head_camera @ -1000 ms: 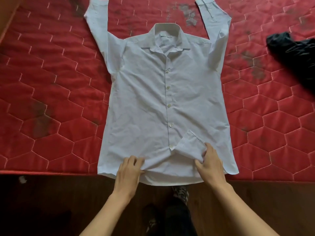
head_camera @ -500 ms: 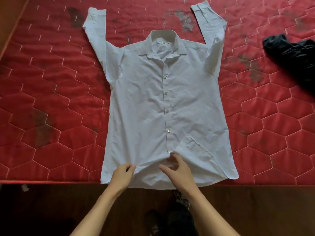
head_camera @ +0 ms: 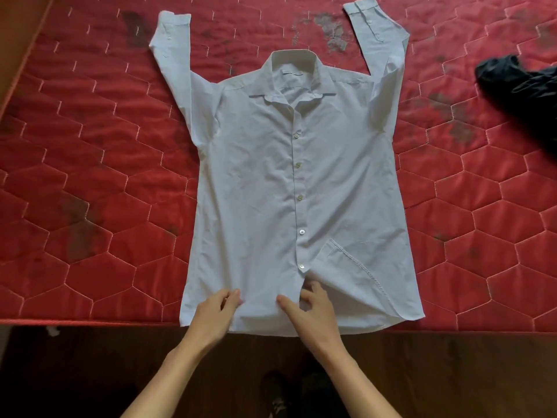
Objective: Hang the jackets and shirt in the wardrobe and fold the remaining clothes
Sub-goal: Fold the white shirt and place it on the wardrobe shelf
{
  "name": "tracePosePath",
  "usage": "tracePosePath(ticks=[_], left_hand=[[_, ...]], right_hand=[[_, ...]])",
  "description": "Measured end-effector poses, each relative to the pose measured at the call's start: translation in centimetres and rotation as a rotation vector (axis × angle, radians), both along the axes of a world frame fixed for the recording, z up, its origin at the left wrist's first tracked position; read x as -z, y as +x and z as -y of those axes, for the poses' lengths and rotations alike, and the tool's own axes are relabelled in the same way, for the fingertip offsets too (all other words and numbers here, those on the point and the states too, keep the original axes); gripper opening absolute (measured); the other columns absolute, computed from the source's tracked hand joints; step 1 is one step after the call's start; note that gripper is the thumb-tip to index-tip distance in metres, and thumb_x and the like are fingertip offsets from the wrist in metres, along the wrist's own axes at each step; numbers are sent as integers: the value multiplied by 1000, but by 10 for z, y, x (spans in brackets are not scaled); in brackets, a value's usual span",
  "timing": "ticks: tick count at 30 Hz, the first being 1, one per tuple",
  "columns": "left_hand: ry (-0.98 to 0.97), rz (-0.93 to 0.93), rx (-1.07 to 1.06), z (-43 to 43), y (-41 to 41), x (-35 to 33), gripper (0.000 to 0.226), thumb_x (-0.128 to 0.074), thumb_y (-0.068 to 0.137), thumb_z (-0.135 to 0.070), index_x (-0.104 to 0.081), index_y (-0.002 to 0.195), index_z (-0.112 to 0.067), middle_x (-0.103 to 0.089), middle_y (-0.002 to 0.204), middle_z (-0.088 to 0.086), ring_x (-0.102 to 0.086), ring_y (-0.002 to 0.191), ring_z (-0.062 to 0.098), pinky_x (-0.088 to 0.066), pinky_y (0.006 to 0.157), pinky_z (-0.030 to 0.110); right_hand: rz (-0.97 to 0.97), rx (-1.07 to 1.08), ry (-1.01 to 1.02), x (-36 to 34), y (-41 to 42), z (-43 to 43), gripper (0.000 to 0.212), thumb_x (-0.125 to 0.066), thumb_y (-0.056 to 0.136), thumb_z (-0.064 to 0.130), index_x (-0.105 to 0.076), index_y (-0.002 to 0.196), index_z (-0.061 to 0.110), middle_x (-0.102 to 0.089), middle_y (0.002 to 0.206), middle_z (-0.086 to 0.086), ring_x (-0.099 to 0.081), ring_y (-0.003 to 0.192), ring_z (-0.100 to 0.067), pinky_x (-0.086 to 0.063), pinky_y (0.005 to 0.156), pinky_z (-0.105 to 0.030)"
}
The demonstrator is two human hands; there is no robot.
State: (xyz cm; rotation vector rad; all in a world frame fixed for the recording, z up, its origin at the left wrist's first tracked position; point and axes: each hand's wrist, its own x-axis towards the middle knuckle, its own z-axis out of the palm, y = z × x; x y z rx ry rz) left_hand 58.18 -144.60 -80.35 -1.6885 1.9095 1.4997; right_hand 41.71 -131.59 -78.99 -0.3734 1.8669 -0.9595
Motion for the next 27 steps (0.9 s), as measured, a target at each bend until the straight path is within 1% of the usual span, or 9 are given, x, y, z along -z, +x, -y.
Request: tracePosePath(ticks=[3, 5, 8, 10, 12, 16, 19, 22, 27], left_hand=[[-22, 15, -14, 1, 10, -1, 35, -43, 103, -42, -67, 85, -23, -69, 78, -4, -66, 77, 12, -55, 77, 35], [-114, 103, 59, 4, 16, -1, 36, -41, 103, -42, -65, 81, -26, -69, 76, -4, -66, 74, 13, -55, 75, 39], [-257, 202, 129, 10, 20, -5, 37, -42, 102, -42, -60, 75, -24, -66, 70, -4, -62, 65, 14, -51, 62, 37], [-369, 233, 195, 12, 20, -6, 32, -46, 101, -37, -59, 75, -24, -62, 69, -6, -59, 63, 10, -47, 58, 32], [-483, 193, 288, 8, 15, -5, 21, -51, 100, -31, -58, 82, -25, -60, 77, -11, -58, 67, 6, -48, 60, 28], [-615, -3, 541, -17, -10, 1, 12, -63, 93, -16, -63, 104, -20, -56, 99, -6, -58, 80, 11, -51, 55, 23], [-648, -80, 678, -35, -35, 1, 33, -67, 85, -10, -61, 116, -18, -59, 122, 1, -65, 97, 19, -56, 56, 28], [-578, -97, 711, -46, -48, 4, 38, -60, 88, -13, -54, 125, -23, -51, 135, -5, -68, 97, 19, -58, 57, 31], [-532, -87, 687, -43, -43, 9, 38, -58, 90, -14, -57, 127, -23, -51, 138, -7, -65, 105, 17, -57, 63, 30]], right_hand=[[14, 13, 26, -1, 6, -20, 50, -57, 84, 58, -71, 82, 10, -70, 82, 2, -65, 76, -13, -49, 70, -36], [-61, -55, 155, 4, 8, -35, 64, -49, 85, 66, -67, 80, 5, -69, 77, -10, -65, 71, -25, -49, 64, -41], [-325, -64, 327, 9, -8, -52, 47, -48, 92, 61, -64, 80, 18, -66, 77, 1, -62, 71, -14, -52, 68, -37], [-474, 66, 305, 9, -27, -51, 32, -53, 94, 50, -60, 107, 21, -60, 107, 3, -61, 93, -14, -53, 83, -39], [-607, 143, 236, 10, -49, -43, 42, -60, 94, 39, -49, 128, 17, -49, 125, -3, -53, 113, -21, -47, 97, -42], [-746, -54, 311, 20, -94, -30, 65, -71, 87, 33, -41, 140, 10, -46, 136, -12, -47, 124, -32, -38, 103, -43], [-574, -166, 411, 20, -118, -29, 73, -74, 83, 40, -38, 141, 14, -57, 117, -10, -57, 107, -31, -45, 90, -42], [-433, -252, 342, 10, -117, -36, 57, -72, 86, 35, -47, 134, 19, -61, 78, 0, -60, 76, -18, -48, 67, -33], [-672, -509, 113, 8, -73, -71, 38, -62, 84, 13, -62, 121, 23, -54, 84, 7, -59, 78, -20, -44, 62, -29]])
